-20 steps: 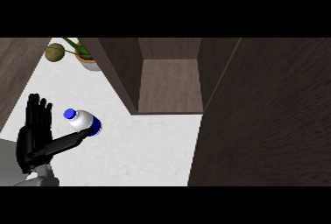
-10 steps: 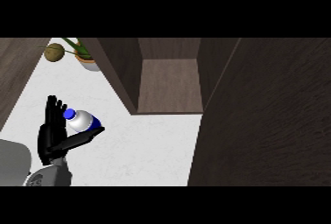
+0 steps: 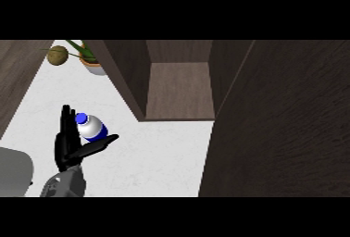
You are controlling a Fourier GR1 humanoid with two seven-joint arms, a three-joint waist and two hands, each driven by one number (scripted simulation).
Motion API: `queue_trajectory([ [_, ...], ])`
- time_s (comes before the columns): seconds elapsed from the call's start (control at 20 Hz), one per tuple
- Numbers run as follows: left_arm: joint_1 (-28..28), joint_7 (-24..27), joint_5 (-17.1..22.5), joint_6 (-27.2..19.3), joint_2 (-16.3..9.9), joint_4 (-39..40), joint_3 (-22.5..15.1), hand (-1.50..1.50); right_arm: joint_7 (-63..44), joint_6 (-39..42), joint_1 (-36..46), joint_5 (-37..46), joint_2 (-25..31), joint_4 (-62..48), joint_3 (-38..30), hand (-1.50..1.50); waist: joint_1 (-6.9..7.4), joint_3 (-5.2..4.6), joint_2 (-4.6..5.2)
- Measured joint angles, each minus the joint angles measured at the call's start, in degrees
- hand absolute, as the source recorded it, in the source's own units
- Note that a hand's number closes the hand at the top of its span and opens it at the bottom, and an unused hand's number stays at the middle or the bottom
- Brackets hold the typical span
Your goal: Pick up the bottled water, place it into the cabinet and close the cabinet
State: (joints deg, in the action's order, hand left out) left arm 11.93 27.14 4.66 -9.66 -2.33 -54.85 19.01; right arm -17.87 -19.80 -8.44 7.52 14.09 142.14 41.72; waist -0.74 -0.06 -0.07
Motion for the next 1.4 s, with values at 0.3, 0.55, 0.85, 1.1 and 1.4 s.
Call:
queue_trajectory([
  [0.3,2.34,6.32,0.98,0.03,-0.63,8.79,1.67,-1.50,1.63,-0.60,-0.77,-0.05,1.48,0.04,-0.01,-1.50,-0.07,0.00,0.02],
  [0.55,4.24,11.27,2.10,0.12,-1.10,15.11,3.04,-1.50,0.71,-1.41,0.80,0.12,1.26,-0.13,0.46,-1.50,0.00,0.00,0.04],
  [0.85,5.91,16.01,4.07,4.09,-2.61,20.98,4.21,-1.50,1.02,-1.79,0.22,-0.03,2.70,0.14,0.44,-1.50,-0.13,-0.01,0.06],
  [1.1,6.16,20.04,5.68,7.72,-2.72,24.29,4.69,1.50,0.68,-2.48,1.03,-0.12,2.70,0.06,0.68,-1.50,0.00,-0.01,0.04],
  [1.4,9.86,21.39,7.81,10.46,-4.43,28.62,5.95,1.50,0.51,-2.97,1.01,-0.32,3.40,0.07,0.74,-1.50,-0.12,-0.03,0.08],
])
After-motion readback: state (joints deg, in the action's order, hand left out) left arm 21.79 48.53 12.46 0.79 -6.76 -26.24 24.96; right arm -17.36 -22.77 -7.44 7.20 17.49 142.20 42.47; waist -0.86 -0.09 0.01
